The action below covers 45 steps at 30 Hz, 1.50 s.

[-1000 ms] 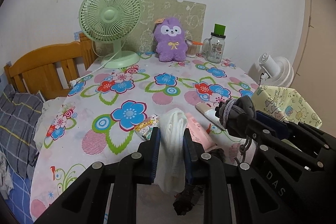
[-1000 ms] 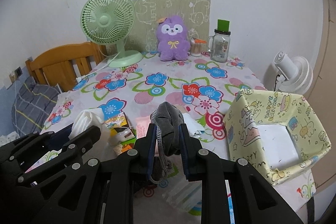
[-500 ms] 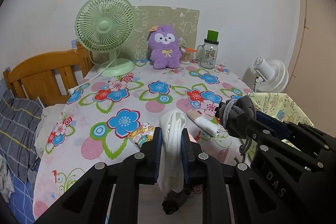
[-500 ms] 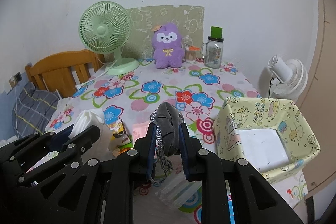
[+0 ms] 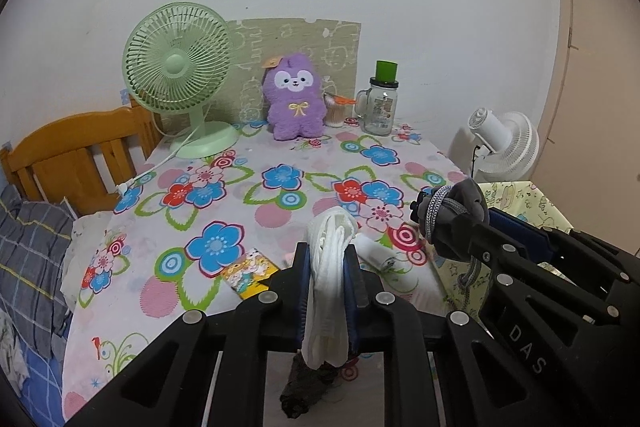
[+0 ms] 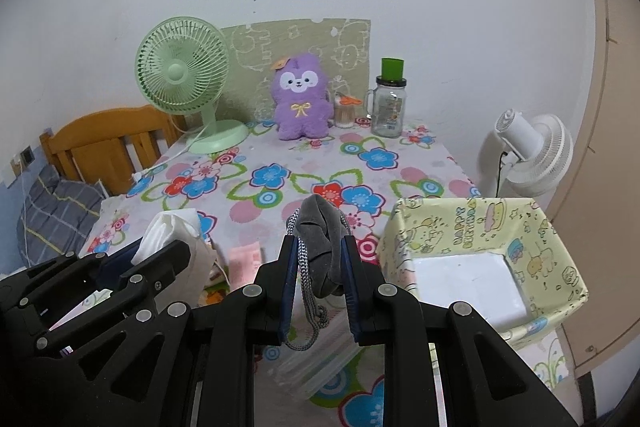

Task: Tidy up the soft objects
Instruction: 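Lift the white cloth and grey sock and carry them toward the yellow-green box, then lower both items into the box and open both tools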

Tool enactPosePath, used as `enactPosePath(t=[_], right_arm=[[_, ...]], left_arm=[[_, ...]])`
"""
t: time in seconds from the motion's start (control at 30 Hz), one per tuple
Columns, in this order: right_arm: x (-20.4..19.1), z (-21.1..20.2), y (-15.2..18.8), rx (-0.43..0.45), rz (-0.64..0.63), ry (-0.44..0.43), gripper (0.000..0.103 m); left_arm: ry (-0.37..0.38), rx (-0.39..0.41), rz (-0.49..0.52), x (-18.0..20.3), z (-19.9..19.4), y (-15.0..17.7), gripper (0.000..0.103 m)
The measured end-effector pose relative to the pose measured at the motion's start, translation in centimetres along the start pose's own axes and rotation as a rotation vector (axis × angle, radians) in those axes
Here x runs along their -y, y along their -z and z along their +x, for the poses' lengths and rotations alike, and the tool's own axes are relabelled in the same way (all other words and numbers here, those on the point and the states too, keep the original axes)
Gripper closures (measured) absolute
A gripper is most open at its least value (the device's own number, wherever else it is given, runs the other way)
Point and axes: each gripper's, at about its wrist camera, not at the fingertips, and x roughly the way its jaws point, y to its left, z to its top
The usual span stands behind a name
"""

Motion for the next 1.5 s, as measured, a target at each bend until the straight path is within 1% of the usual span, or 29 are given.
enactPosePath(t=[0.2,0.6,1.03,1.2,1.5], right_arm=[[1.2,-0.4,-0.7,0.004,0.012,0.010,0.078],[3.8,-1.7,-2.0,0.033,0.038,0.028,0.078],[7.4,-2.7,-2.3,0.046,0.065,0.064,0.078],[9.1,-2.9,-2.2,0.052,0.081,0.073,0.078],[12.8,-2.9,-1.6,0.045,0.127,0.101,0.078]], left_arm=[[0.012,-0.003,0.015,1.1,0.0,-0.9,0.090],[0.026,0.021,0.046,3.8,-0.6,-2.6,0.090],[0.055,0.034,0.076,7.3,-0.3,-3.5,0.090],[0.058,0.045,0.104,9.0,-0.1,-4.0,0.090],[0.097,0.033,0.149,12.2,1.2,-4.2,0.090]])
